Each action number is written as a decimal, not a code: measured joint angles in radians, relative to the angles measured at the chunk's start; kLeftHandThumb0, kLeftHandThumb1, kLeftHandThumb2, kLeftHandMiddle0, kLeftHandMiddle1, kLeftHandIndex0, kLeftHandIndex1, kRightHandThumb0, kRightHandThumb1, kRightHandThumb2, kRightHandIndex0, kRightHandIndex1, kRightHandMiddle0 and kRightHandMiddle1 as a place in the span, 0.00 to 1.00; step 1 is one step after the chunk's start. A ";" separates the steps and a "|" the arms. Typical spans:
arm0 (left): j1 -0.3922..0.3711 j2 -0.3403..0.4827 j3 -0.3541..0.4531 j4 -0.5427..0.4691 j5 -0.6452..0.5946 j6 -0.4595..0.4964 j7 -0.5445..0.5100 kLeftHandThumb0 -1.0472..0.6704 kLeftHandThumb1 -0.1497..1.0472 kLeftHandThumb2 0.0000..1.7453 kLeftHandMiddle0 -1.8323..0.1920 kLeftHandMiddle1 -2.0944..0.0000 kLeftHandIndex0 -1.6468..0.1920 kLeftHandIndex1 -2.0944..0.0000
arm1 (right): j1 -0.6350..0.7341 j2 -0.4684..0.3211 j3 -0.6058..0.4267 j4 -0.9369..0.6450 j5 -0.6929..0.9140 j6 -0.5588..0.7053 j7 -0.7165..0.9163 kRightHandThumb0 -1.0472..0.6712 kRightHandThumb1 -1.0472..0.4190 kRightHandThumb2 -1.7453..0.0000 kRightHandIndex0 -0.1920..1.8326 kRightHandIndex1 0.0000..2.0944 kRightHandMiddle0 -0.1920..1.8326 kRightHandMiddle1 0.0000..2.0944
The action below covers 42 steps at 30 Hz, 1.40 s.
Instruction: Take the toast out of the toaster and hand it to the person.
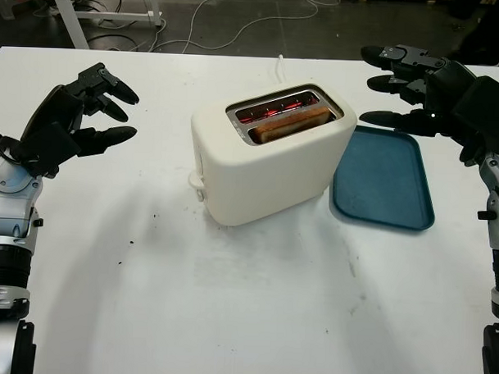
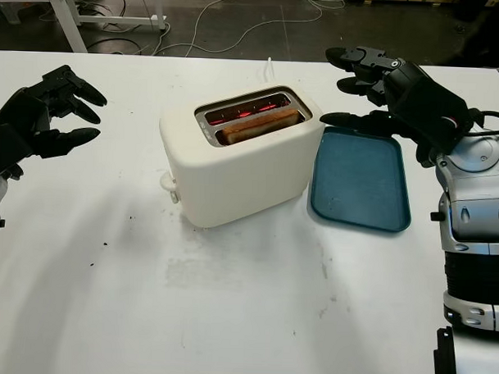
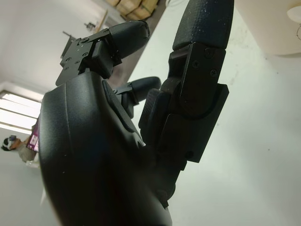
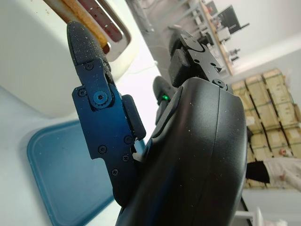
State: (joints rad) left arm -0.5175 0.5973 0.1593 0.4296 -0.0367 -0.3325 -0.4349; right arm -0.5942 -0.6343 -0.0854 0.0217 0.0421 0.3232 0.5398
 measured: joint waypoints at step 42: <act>0.000 0.000 0.000 0.006 0.000 0.000 0.000 0.00 0.89 0.09 0.83 0.26 0.81 0.31 | 0.000 0.000 0.000 0.003 0.000 0.000 0.000 0.22 0.16 1.00 0.09 0.32 0.24 0.03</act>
State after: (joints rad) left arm -0.5176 0.5973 0.1593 0.4353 -0.0368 -0.3329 -0.4349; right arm -0.5938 -0.6343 -0.0855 0.0242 0.0426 0.3231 0.5395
